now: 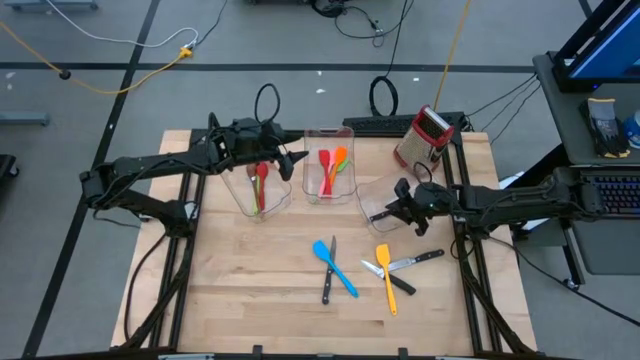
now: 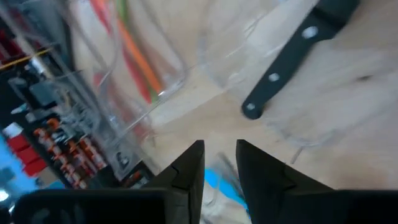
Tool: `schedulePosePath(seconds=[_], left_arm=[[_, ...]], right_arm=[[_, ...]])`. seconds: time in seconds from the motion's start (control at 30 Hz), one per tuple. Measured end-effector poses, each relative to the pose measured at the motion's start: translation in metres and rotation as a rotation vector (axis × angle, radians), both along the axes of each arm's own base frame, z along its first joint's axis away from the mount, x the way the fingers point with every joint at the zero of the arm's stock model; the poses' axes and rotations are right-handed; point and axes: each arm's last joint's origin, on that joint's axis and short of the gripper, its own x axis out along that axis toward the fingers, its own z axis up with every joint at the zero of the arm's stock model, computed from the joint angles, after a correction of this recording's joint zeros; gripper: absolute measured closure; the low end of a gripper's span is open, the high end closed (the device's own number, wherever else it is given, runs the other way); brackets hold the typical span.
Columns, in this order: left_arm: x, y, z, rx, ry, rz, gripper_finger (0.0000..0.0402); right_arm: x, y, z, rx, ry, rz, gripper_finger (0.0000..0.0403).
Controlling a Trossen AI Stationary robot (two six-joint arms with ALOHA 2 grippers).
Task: Pick & Place Kitchen Items
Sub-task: Put the blue spatula into the middle bin
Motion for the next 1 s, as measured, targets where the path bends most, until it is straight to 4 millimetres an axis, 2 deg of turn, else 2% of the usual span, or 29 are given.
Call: schedulePosePath(seconds=[0.23,0.43,0.67,1.0], left_arm=[[0.001,-0.003,0.0,-0.022,-0.006,-0.021,0.0128],[0.003,-0.009,-0.001,-0.036,0.003,-0.043,0.0128],[0.007,-0.019,-0.001,-0.058,-0.006,-0.072,0.0128],[0.011,-0.028,0.002,-0.046,-0.039,-0.106,0.0128]], right_arm=[[-0.006,0.001,0.013,-0.063,-0.084,0.051,0.0356],[-0.015,0.007,0.026,-0.118,-0.186,0.257,0.0399],[-0.026,0.013,0.037,-0.199,-0.294,0.505,0.04],[-0.034,0.02,0.043,-0.374,-0.395,0.801,0.0401]])
